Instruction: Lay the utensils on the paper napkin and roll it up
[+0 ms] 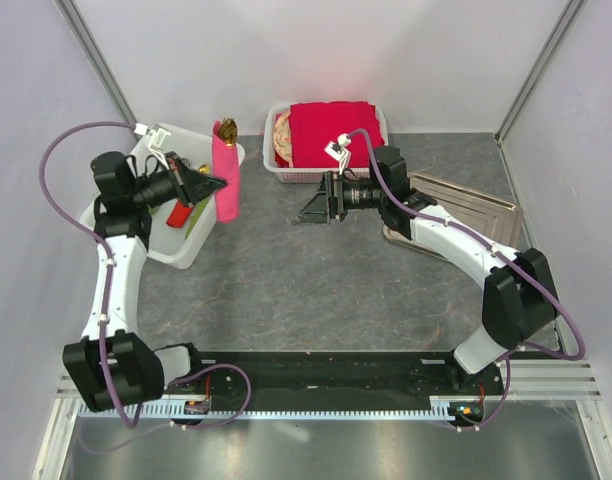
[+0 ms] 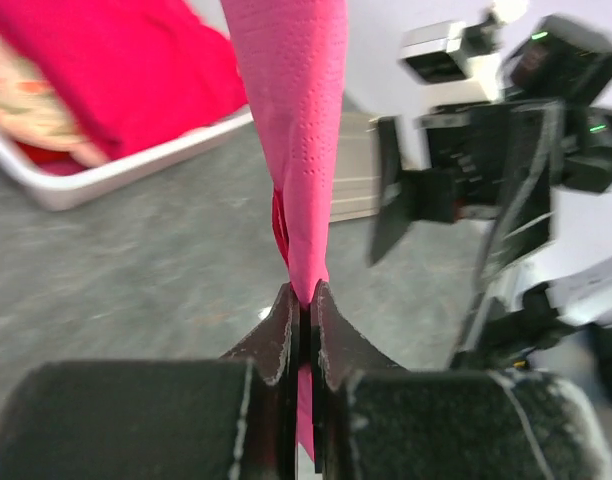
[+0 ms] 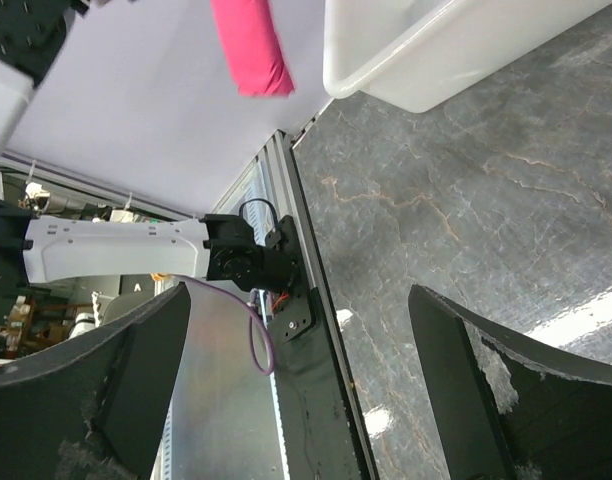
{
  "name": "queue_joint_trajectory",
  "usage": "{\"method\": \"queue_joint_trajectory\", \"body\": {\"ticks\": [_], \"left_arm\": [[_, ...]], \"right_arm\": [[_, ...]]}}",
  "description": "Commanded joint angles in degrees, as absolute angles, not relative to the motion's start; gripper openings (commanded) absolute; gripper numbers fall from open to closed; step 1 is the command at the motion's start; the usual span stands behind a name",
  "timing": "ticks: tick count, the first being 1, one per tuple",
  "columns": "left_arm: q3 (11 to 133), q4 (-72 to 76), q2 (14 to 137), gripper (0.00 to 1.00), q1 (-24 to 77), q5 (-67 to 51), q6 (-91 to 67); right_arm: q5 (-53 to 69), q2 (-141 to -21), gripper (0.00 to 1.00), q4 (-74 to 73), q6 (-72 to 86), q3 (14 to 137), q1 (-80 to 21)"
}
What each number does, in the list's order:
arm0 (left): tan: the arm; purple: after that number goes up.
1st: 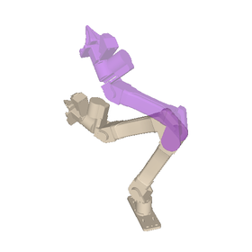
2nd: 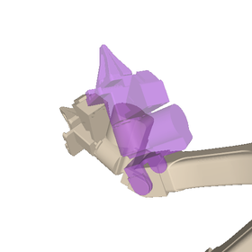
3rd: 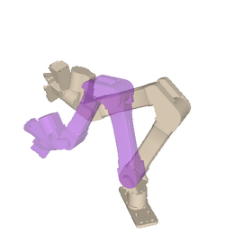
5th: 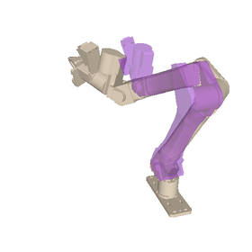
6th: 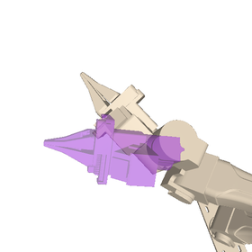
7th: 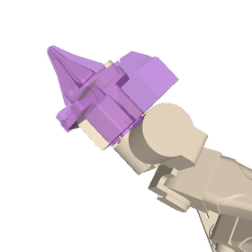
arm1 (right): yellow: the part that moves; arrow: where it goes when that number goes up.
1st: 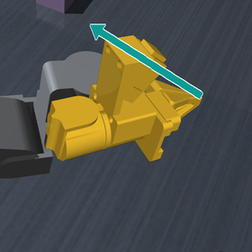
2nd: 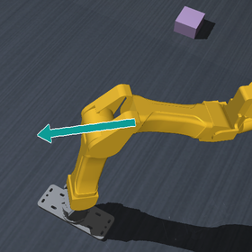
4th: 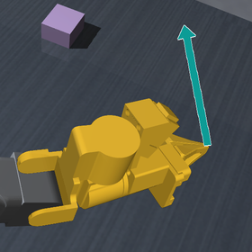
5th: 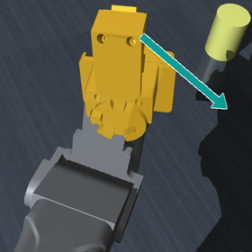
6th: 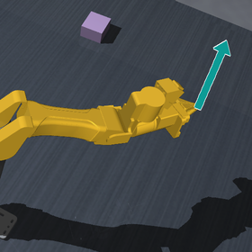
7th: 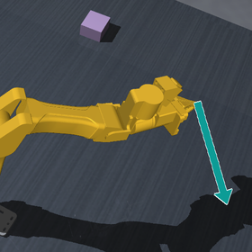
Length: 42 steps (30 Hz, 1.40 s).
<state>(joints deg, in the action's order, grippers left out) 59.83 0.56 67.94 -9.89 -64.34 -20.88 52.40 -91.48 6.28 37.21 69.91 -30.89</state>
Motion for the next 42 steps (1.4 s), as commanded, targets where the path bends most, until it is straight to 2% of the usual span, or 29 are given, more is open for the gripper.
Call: {"method": "queue_joint_trajectory", "body": {"ticks": [1, 9, 15, 27, 42], "left_arm": [[67.84, -21.33, 72.5, 0.02, -15.81, -70.57, 6.88], [82.52, -42.87, 86.29, 0.02, -22.41, -66.63, 31.69], [92.53, -52.11, 98.51, 0.02, -24.17, -60.13, 39.19], [104.67, -55.02, 114.07, 0.02, -26.89, -48.17, 42.8], [110.92, -58.18, 124.98, 0.02, -26.37, -51.86, 38.23]], "right_arm": [[52.38, -89.3, 0.98, 5.45, 35.16, 72.33, -31.29], [52.12, -90.88, 0.98, 4.57, 35.24, 72.6, -31.29], [52.12, -92.02, 0.98, 4.57, 35.24, 72.6, -31.29], [52.29, -94.39, 0.98, 4.75, 35.42, 72.33, -31.29], [52.29, -95.89, 0.98, 5.01, 35.51, 71.63, -31.29]]}}
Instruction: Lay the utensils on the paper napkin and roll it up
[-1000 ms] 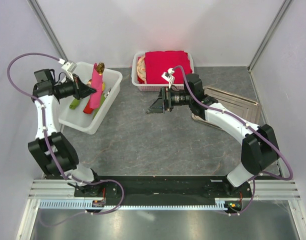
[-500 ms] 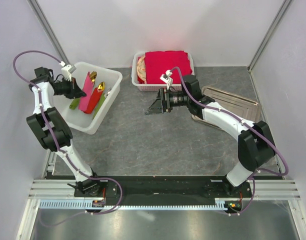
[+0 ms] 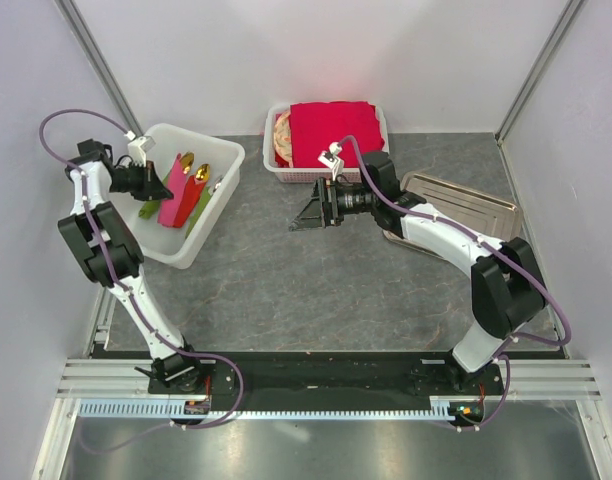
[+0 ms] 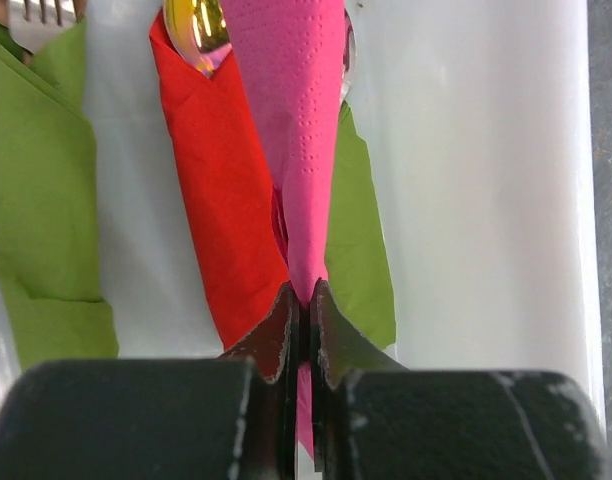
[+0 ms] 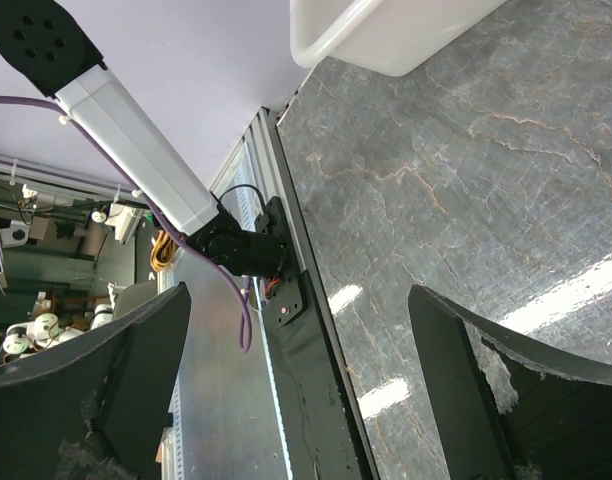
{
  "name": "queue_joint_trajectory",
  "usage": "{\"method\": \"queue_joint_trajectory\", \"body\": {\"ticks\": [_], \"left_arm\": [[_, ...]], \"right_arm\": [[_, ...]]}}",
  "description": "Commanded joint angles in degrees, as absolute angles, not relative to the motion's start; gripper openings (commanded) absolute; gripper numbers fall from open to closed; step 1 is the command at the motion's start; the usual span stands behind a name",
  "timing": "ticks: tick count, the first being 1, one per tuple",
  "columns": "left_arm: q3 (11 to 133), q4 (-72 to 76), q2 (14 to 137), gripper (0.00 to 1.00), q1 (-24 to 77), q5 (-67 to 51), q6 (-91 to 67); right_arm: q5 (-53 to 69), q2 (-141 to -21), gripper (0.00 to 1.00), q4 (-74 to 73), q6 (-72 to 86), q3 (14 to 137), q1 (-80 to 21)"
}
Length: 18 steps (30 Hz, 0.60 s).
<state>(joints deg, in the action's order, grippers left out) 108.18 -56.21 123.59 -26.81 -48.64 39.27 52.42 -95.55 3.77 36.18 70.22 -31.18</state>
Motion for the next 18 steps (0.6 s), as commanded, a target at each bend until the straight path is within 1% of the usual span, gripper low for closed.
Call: {"method": "queue_joint_trajectory", "body": {"ticks": [1, 8, 18], "left_arm": [[111.0, -58.36, 125.33, 0.02, -26.37, -51.77, 38.23], [113.11, -60.82, 129.19, 0.02, -24.87, -51.68, 38.41], [119.96, -62.58, 135.43, 0.02, -23.29, -50.1, 37.35]], "right_arm": [[52.29, -96.15, 0.98, 5.01, 35.51, 71.72, -31.29], [51.94, -96.42, 0.98, 5.8, 36.12, 70.84, -31.29], [51.59, -97.21, 0.98, 5.54, 36.12, 70.93, -31.29]]}}
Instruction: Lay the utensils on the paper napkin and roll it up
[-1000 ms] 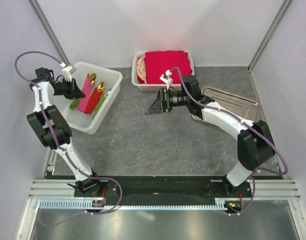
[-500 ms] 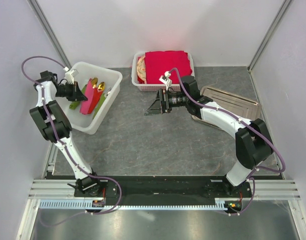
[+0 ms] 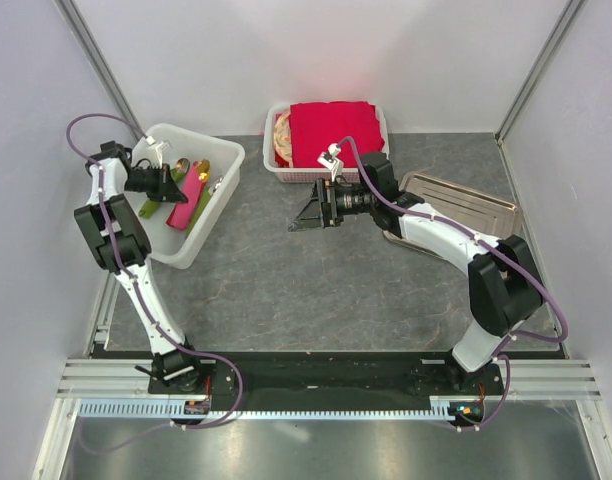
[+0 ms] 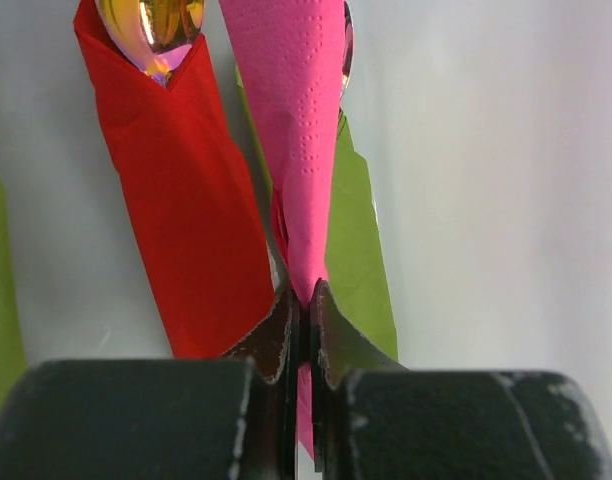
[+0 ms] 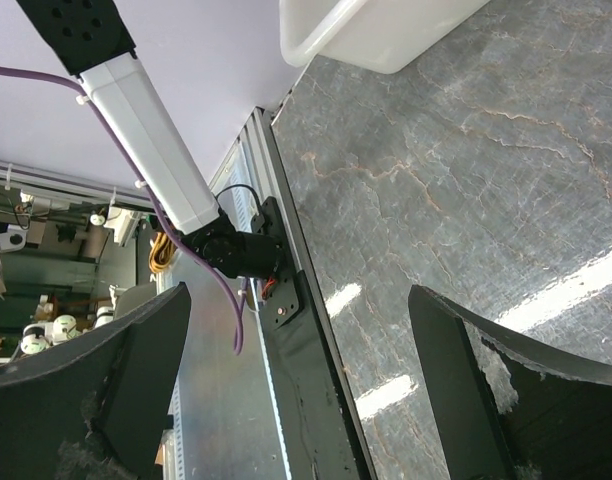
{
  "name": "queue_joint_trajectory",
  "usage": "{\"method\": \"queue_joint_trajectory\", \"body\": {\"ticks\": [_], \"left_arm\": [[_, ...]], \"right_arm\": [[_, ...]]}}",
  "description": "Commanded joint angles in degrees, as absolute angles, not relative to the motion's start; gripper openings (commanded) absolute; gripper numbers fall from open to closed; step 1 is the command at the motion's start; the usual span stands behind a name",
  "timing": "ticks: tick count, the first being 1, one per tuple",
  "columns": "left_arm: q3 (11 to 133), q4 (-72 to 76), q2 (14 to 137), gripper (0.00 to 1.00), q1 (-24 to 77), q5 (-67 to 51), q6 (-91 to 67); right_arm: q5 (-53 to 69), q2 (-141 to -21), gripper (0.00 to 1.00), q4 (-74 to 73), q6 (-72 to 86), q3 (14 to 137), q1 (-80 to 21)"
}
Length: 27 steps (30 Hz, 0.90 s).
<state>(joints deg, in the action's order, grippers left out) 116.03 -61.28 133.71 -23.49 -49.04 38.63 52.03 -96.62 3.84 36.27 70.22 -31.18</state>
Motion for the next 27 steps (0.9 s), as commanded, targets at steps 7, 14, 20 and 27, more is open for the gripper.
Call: {"method": "queue_joint_trajectory", "body": {"ticks": [7, 14, 20, 27], "left_arm": [[121.46, -63.1, 137.63, 0.02, -22.24, -49.22, 37.71], [124.27, -63.02, 140.0, 0.03, -21.53, -47.46, 37.35], [127.0, -63.02, 142.21, 0.02, -21.18, -45.71, 36.12], [129.37, -62.14, 143.7, 0.03, -21.18, -42.01, 35.42]], "right_arm": [[51.5, -97.82, 0.98, 5.36, 35.95, 71.01, -31.29], [51.15, -97.91, 0.98, 5.1, 35.68, 70.84, -31.29], [50.98, -98.35, 0.98, 5.01, 35.68, 71.02, -31.29], [50.98, -98.61, 0.98, 4.83, 35.6, 70.93, -31.2]]}}
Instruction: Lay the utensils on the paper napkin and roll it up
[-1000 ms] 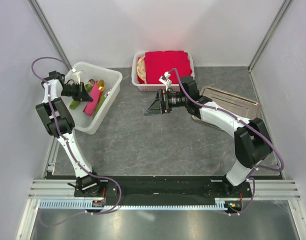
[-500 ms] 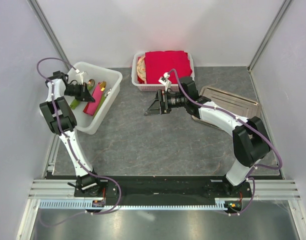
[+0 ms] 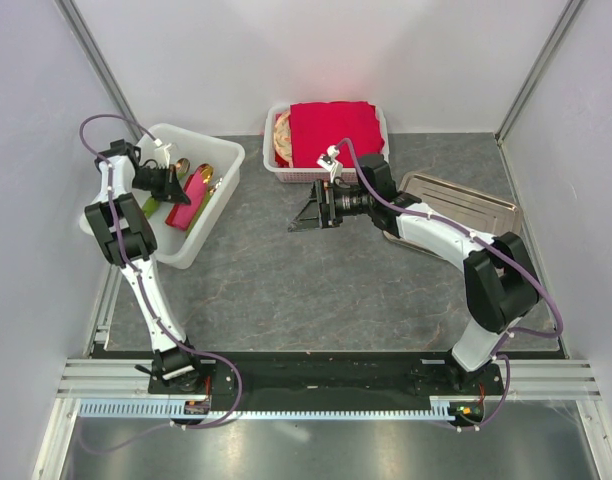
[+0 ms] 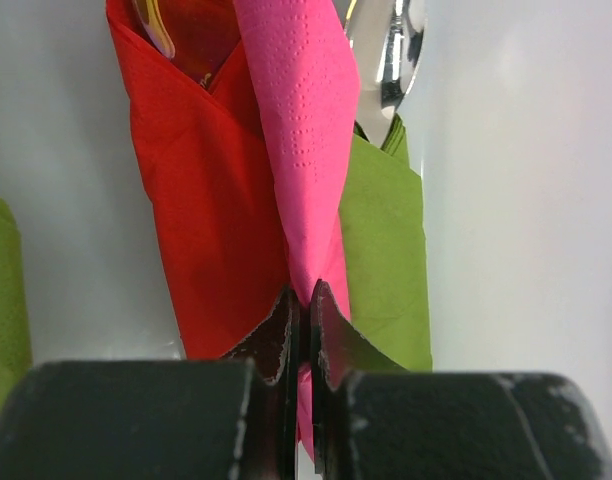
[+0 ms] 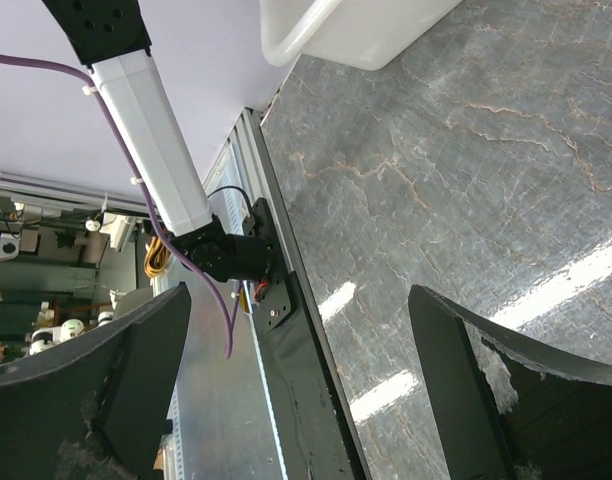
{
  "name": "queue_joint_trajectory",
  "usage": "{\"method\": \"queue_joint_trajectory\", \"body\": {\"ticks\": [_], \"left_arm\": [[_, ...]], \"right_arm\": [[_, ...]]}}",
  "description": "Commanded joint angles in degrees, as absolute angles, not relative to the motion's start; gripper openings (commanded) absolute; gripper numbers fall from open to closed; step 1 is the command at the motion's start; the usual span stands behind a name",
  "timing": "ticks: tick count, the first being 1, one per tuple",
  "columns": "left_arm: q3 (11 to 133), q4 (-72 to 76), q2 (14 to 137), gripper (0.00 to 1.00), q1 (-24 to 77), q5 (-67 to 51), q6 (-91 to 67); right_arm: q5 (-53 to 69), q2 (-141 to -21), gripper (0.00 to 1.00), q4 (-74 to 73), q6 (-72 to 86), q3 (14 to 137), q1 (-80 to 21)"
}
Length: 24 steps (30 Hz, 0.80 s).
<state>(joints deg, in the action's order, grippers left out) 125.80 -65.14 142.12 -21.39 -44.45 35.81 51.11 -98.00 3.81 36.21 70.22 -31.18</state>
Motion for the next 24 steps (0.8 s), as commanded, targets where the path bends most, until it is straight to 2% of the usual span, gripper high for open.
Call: {"method": "queue_joint_trajectory", "body": {"ticks": [1, 12, 15, 17, 24], "left_arm": [[129.64, -62.14, 143.96, 0.04, -21.18, -41.75, 35.33], [129.73, -60.29, 144.49, 0.13, -21.09, -40.08, 33.58], [129.64, -59.94, 143.7, 0.19, -21.01, -39.73, 33.22], [129.11, -59.85, 142.57, 0.28, -21.01, -39.9, 33.05], [126.91, -58.45, 138.7, 0.41, -21.0, -39.03, 31.82]], "right_arm": [[50.98, -98.61, 0.98, 4.83, 35.6, 71.01, -31.29], [51.06, -98.79, 0.98, 4.4, 35.51, 71.45, -31.29], [51.15, -99.23, 0.98, 4.22, 35.6, 71.81, -31.29], [51.15, -99.23, 0.98, 4.22, 35.6, 71.89, -31.29], [51.5, -98.79, 0.98, 4.04, 35.68, 72.07, -31.29]]}}
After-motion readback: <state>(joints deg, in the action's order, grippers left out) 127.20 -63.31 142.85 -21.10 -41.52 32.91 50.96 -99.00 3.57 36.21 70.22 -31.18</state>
